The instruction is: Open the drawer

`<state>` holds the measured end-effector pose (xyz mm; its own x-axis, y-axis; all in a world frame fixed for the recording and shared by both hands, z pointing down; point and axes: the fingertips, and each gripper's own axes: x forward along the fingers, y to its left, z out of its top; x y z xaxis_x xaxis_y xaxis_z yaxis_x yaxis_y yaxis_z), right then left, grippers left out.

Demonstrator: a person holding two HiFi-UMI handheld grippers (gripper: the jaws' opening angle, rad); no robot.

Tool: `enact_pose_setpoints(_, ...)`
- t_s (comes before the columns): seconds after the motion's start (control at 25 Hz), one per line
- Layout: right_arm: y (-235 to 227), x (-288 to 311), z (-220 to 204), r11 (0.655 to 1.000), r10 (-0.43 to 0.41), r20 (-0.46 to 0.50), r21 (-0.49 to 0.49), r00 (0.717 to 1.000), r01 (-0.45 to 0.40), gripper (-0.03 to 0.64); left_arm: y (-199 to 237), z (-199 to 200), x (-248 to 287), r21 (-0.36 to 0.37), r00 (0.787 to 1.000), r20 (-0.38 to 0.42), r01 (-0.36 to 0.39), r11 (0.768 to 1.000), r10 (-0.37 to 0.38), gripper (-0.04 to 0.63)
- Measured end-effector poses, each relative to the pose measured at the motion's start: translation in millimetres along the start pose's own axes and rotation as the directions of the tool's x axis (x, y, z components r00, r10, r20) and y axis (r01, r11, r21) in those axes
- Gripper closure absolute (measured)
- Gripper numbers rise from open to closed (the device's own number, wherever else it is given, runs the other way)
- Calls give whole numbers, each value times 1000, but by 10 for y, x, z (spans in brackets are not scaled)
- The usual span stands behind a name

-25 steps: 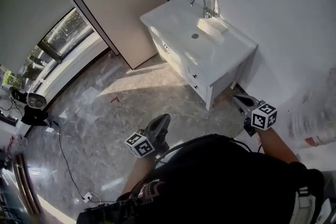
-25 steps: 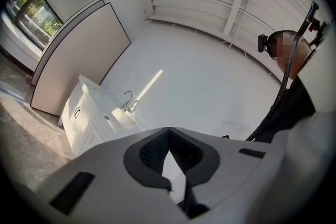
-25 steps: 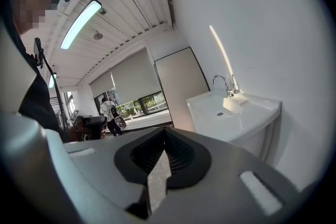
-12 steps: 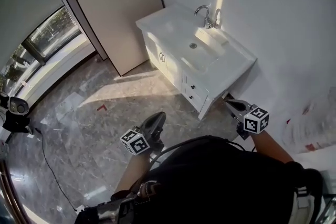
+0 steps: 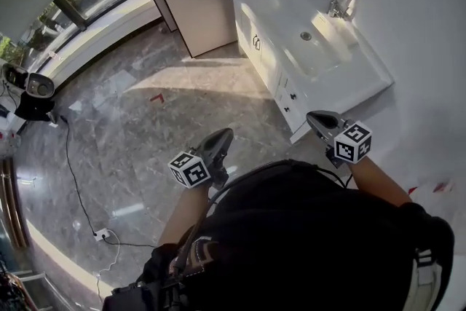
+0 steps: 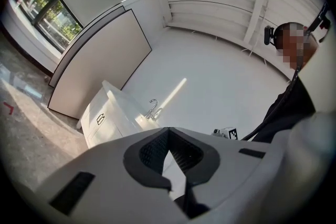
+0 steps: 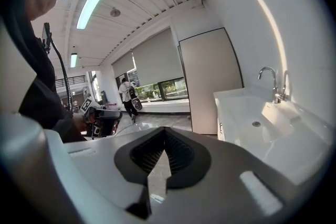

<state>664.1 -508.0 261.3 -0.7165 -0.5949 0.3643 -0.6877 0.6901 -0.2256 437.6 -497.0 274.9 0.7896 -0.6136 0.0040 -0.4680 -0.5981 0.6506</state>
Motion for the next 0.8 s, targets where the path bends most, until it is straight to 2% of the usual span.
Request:
enact_pose_setpoints(0.2, -250, 204, -92, 986, 158, -43, -45, 986, -160, 615, -48, -359, 361, -20, 996, -12, -89, 996, 89, 595)
enact_pose_setpoints(0.44, -360, 271, -238, 959, 265, -88, -76, 960, -271, 615, -17, -685, 630, -71, 985, -55, -168, 983, 164, 595)
enact_pose_setpoints(0.64, -567, 444, -617, 949, 294, -136, -74, 946, -306, 615, 297, -1067, 941, -91, 977, -107, -196, 976, 186, 595)
enact_pose_setpoints(0.8, -657, 711, -1029, 959, 263, -153, -70, 953, -276, 615, 660, -1467, 1111, -113, 974, -161, -177, 978, 157, 595)
